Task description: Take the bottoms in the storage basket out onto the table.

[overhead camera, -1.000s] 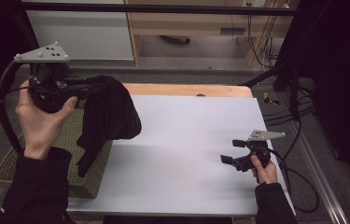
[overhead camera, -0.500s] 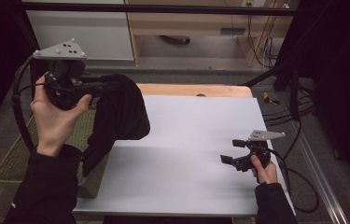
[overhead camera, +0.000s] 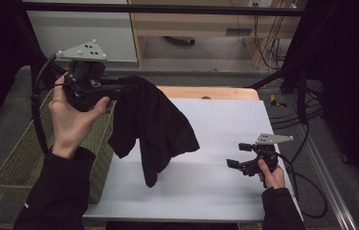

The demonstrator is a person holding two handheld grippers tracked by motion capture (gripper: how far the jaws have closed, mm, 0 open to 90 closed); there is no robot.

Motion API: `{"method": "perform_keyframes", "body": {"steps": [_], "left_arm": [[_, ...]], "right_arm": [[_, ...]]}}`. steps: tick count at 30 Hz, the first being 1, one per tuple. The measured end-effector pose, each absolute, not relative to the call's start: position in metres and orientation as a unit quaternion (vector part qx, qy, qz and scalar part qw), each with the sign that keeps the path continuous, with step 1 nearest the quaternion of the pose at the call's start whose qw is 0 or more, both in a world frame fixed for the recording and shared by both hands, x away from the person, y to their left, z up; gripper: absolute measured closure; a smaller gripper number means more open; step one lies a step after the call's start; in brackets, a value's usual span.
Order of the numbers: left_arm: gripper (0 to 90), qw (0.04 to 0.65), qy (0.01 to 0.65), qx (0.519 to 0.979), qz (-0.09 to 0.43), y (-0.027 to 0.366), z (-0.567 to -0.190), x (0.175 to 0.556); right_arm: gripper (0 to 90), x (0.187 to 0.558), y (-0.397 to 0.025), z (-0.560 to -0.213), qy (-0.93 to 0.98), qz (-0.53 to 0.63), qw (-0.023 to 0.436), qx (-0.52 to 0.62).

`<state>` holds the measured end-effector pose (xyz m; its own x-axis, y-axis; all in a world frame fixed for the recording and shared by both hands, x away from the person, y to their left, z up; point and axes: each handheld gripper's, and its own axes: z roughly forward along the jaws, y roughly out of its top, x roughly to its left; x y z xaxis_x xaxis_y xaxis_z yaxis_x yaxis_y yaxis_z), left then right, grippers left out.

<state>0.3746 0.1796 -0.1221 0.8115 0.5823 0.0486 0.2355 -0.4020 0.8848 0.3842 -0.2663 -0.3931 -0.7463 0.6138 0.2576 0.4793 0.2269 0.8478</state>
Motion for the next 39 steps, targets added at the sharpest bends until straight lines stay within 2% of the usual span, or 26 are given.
{"method": "perform_keyframes", "body": {"steps": [39], "left_arm": [[86.0, 0.466, 0.251, 0.838, 0.136, 0.14, -0.201, 0.404]], "right_arm": [[4.6, 0.384, -0.265, -0.394, 0.782, 0.512, 0.065, 0.35]]}}
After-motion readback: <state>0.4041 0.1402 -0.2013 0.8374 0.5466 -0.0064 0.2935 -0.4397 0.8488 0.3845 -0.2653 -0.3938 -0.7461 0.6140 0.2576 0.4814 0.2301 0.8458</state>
